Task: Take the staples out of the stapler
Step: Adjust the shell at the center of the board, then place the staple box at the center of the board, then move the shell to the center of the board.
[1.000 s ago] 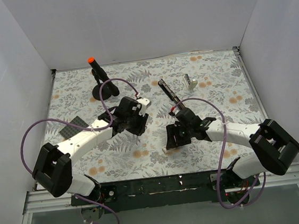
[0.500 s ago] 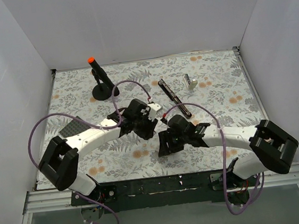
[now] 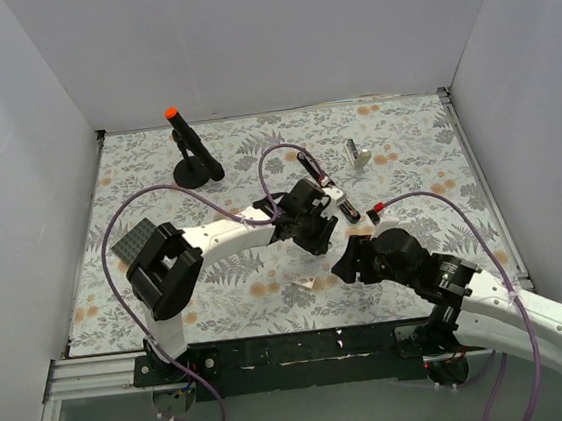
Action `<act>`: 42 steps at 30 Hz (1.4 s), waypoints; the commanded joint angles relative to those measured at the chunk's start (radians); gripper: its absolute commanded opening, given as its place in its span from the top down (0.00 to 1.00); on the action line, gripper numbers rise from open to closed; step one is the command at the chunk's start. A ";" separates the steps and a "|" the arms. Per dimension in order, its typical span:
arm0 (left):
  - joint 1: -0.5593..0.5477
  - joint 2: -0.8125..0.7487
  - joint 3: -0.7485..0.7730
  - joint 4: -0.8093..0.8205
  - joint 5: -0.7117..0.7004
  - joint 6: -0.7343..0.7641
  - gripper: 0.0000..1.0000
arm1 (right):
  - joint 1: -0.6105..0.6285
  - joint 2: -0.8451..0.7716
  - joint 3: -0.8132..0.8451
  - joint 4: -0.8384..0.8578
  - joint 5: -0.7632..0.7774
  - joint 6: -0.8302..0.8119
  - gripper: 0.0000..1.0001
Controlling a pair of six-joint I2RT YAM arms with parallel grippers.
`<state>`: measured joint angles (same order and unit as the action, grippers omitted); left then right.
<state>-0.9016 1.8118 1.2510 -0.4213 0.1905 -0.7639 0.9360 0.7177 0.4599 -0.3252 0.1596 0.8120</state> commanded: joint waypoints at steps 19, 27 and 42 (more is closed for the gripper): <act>-0.099 0.083 0.163 -0.011 -0.150 -0.319 0.02 | -0.005 -0.087 0.109 -0.216 0.325 0.095 0.02; -0.004 -0.126 0.116 -0.092 -0.578 -0.426 0.02 | -0.003 0.029 0.166 -0.143 0.305 -0.035 0.02; 0.388 -0.367 -0.258 -0.082 0.042 -0.348 0.37 | -0.348 0.402 0.370 -0.112 -0.351 -0.470 0.19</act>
<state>-0.4976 1.5089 1.0431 -0.5152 0.1093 -1.1225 0.5930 1.0519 0.7914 -0.4377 0.0731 0.4088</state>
